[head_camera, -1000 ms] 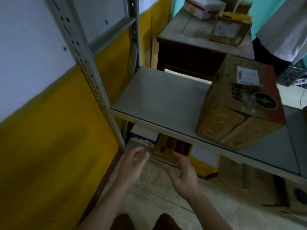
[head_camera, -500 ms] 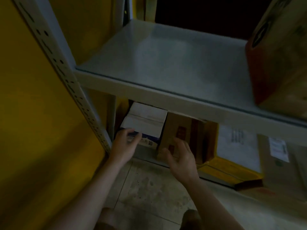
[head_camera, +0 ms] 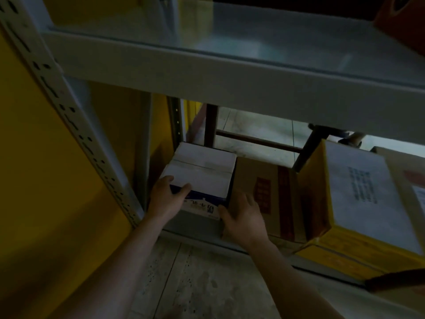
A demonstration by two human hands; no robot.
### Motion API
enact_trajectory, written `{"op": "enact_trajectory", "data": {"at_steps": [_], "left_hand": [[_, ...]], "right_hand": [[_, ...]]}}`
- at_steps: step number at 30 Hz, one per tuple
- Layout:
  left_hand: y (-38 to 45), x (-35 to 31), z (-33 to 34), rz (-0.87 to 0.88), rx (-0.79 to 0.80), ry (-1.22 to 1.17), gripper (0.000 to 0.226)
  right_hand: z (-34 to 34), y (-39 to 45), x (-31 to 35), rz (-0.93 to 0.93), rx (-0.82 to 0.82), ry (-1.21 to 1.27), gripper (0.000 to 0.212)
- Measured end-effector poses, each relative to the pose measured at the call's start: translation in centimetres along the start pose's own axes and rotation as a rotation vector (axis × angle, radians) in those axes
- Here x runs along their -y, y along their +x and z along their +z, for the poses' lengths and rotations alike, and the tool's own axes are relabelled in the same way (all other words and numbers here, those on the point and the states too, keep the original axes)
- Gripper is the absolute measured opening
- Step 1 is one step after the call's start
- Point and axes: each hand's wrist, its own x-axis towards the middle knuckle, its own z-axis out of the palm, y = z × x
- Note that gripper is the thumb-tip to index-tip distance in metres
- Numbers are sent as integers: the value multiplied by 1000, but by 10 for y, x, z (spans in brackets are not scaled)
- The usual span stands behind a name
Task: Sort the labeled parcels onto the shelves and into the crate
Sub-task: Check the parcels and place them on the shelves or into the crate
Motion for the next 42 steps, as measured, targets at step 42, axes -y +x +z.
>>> {"op": "enact_trajectory", "data": {"at_steps": [42], "left_hand": [[7,-25,-40,-4,-197,-31,28]], "right_hand": [[39,9,2,-61,49,-410,71]]}}
